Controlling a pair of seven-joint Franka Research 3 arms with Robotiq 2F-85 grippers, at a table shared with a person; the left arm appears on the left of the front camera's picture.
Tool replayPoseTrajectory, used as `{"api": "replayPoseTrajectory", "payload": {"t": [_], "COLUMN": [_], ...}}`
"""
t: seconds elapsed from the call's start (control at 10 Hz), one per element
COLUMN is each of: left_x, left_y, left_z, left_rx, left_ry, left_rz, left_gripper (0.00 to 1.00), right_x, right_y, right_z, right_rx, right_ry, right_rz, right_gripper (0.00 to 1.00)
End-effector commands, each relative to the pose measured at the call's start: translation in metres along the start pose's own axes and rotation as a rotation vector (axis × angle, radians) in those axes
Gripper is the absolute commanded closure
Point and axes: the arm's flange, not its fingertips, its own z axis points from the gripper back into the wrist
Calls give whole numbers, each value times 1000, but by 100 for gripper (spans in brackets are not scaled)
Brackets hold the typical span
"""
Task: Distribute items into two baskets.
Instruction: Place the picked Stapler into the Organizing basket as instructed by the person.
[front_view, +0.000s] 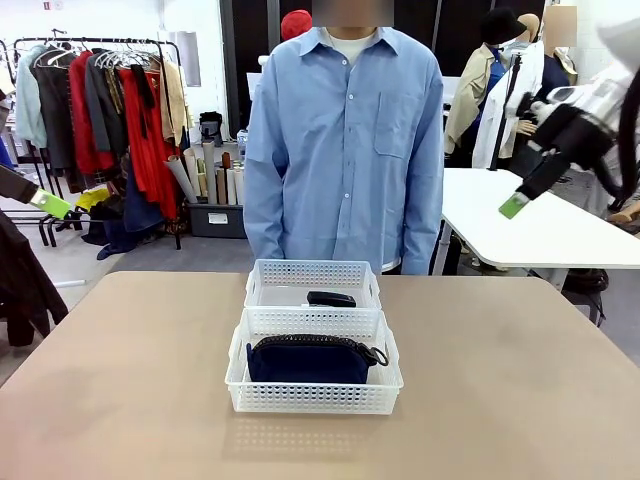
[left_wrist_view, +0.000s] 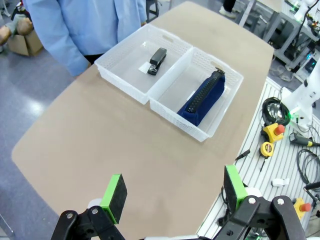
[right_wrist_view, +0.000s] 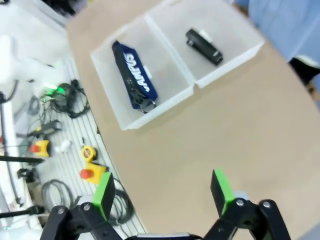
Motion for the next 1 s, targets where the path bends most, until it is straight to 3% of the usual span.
{"api": "replayPoseTrajectory", "payload": {"t": [0.0,0.4,0.9], "left_x": [0,0,0], "left_y": [0,0,0], "left_z": [0,0,0], "left_rx": [-5,-5,-5], "left_ry": [-15,-15,-15], "left_rz": [-6,-6,-6], "left_gripper": [0,0,0], "right_x": [-32,-80,-125], "right_y": [9,40,41], "right_z": [10,19,14], "right_rx": [24,-39,-47], "right_ry": [-108,-176,-232], "right_rz": [10,17,-4], "right_gripper": [0,0,0]}}
